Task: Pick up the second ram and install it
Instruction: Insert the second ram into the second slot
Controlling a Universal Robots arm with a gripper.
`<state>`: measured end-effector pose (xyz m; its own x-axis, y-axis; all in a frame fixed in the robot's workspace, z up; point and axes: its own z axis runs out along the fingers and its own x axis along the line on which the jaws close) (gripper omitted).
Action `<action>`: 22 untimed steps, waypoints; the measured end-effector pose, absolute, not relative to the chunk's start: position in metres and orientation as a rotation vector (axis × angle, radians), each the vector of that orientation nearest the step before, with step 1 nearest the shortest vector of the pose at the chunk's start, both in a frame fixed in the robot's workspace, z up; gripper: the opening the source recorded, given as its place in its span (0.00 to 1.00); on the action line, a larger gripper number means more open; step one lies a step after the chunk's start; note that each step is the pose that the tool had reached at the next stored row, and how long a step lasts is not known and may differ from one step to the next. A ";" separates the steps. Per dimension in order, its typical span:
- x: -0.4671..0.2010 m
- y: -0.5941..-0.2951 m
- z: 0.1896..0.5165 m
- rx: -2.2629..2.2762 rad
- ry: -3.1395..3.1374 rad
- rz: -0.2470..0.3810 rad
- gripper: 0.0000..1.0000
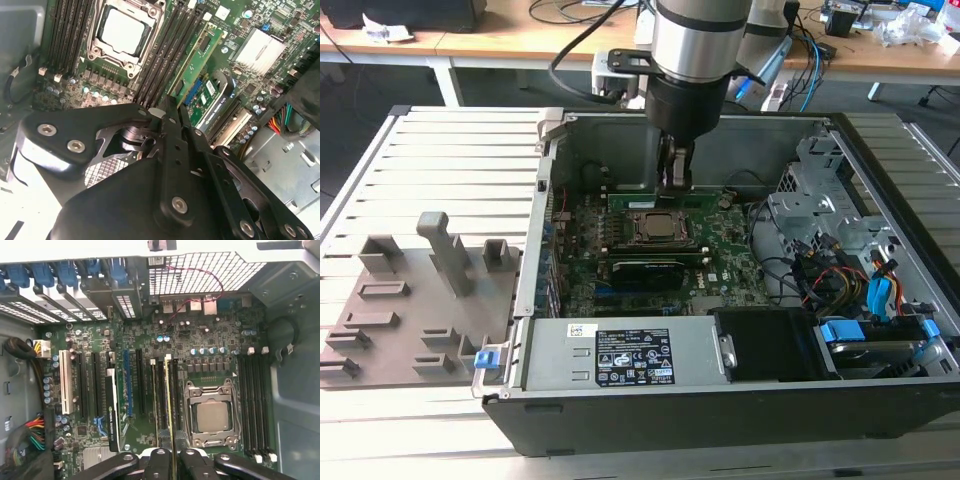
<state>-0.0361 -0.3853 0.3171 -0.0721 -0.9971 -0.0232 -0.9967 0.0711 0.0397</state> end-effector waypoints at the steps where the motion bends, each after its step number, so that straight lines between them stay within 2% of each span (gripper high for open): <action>1: -0.036 -0.385 0.316 2.133 -2.292 -0.070 0.14; 7: -0.036 -0.360 0.313 2.133 -2.292 -0.070 0.14; 22: -0.036 -0.360 0.291 2.133 -2.292 -0.070 0.14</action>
